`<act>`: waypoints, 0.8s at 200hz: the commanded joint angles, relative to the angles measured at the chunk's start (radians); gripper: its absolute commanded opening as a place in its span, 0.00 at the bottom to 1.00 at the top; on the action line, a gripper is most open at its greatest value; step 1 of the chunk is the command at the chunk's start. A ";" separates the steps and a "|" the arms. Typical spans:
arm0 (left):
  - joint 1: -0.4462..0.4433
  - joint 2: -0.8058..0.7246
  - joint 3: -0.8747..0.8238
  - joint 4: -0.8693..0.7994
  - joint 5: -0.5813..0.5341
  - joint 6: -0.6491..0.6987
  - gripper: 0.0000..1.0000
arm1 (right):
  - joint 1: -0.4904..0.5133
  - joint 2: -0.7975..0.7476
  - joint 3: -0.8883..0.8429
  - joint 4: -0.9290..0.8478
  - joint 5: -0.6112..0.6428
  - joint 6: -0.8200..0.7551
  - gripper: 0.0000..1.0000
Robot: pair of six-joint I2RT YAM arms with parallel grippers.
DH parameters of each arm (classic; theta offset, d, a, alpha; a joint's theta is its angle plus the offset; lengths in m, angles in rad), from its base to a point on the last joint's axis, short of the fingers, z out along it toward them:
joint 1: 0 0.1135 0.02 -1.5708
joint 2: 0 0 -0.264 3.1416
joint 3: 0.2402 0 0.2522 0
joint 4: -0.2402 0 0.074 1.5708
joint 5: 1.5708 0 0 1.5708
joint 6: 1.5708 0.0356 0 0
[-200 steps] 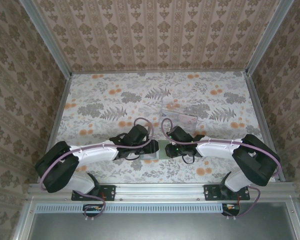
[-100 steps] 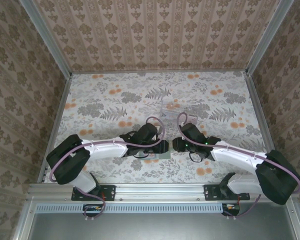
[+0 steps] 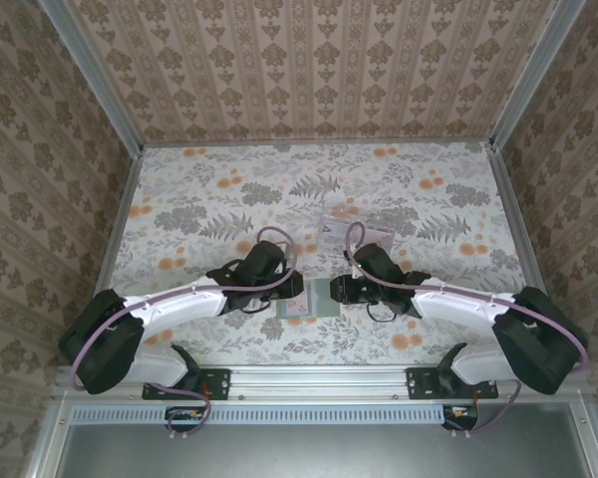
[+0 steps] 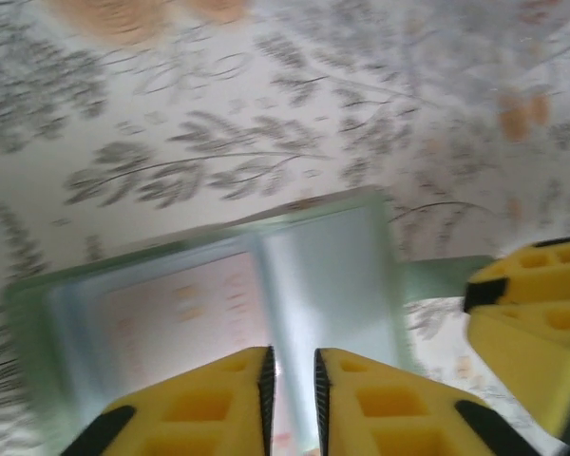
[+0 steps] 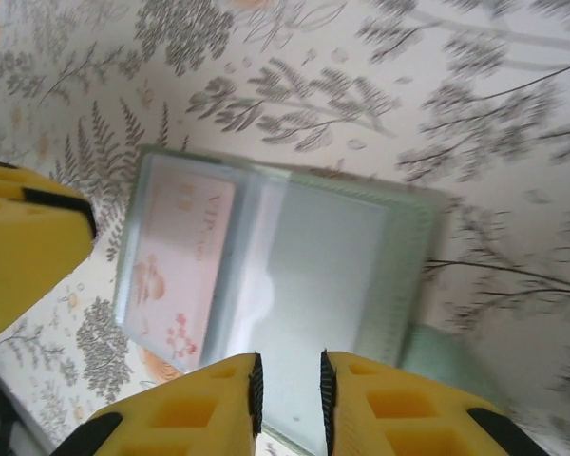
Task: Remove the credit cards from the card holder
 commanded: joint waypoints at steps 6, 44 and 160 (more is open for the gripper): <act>0.029 0.006 -0.040 -0.059 -0.011 0.003 0.03 | 0.035 0.093 0.052 0.131 -0.106 0.088 0.26; 0.037 0.046 -0.051 -0.055 -0.004 0.001 0.00 | 0.053 0.173 0.077 0.188 -0.140 0.147 0.25; 0.034 0.073 -0.096 -0.019 0.013 -0.039 0.00 | 0.065 0.286 0.124 0.152 -0.152 0.167 0.24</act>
